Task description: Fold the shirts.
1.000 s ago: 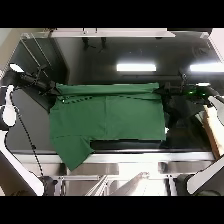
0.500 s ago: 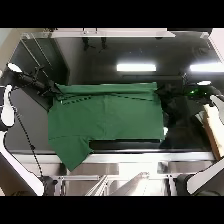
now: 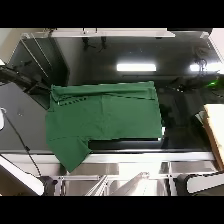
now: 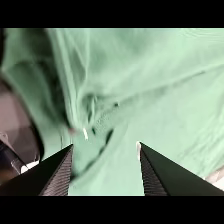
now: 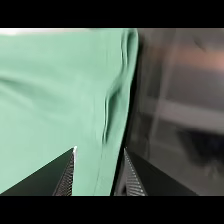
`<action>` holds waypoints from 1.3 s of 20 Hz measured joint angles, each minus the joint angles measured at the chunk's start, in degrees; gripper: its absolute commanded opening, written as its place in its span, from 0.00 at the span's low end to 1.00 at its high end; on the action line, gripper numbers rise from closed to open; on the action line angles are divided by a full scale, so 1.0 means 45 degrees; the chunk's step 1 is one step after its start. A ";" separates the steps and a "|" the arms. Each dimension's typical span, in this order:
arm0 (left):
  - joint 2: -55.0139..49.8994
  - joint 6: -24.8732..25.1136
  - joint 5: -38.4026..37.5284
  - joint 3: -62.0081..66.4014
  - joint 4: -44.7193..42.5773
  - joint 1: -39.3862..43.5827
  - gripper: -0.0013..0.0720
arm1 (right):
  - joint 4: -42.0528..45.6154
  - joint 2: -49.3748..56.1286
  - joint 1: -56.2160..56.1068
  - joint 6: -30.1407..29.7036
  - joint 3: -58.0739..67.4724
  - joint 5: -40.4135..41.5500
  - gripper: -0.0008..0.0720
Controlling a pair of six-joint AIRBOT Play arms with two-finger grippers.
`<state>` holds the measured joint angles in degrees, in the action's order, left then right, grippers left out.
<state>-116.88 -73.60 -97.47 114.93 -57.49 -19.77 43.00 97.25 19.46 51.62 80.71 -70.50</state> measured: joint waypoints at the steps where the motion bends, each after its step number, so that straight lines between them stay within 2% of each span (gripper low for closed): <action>1: 0.0418 -0.0102 -0.0068 -0.0189 0.0010 -0.0136 0.62 | 0.0491 -0.0262 0.0024 0.0495 -0.0141 -0.0379 0.51; 4: 0.1943 -0.0330 -0.0359 -0.1438 0.0063 -0.0510 0.62 | 0.1447 -0.1001 0.0083 0.1744 -0.1389 -0.1404 0.51; 7: 0.3997 -0.0476 -0.0301 -0.4080 0.0034 -0.0923 0.63 | 0.1967 -0.1855 0.0092 0.2555 -0.3711 -0.1860 0.51; 11: 0.7091 -0.0554 0.0141 -0.9092 0.0010 -0.1287 0.63 | 0.2152 -0.2977 -0.0053 0.3298 -0.7669 -0.0636 0.51; 12: 0.7859 -0.0554 0.0277 -1.0457 0.0005 -0.1341 0.63 | 0.1792 -0.3128 -0.0136 0.3298 -0.8485 -0.0316 0.45; 16: 1.0350 -0.0554 0.1010 -1.4902 -0.0248 -0.1428 0.63 | 0.0316 -0.3201 -0.0500 0.2492 -1.0146 0.0452 0.45; 19: 1.1754 -0.0559 0.1404 -1.6966 -0.0476 -0.1447 0.63 | -0.0500 -0.3181 -0.0627 0.1355 -1.0545 0.0500 0.45; 26: 1.3750 -0.0981 0.1341 -1.8661 -0.1787 -0.2283 0.63 | -0.1865 -0.3177 -0.0675 0.0121 -1.0652 0.1321 0.45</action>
<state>-55.00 -78.02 -91.44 30.96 -65.54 -30.04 34.61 82.96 16.43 52.16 32.77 -64.55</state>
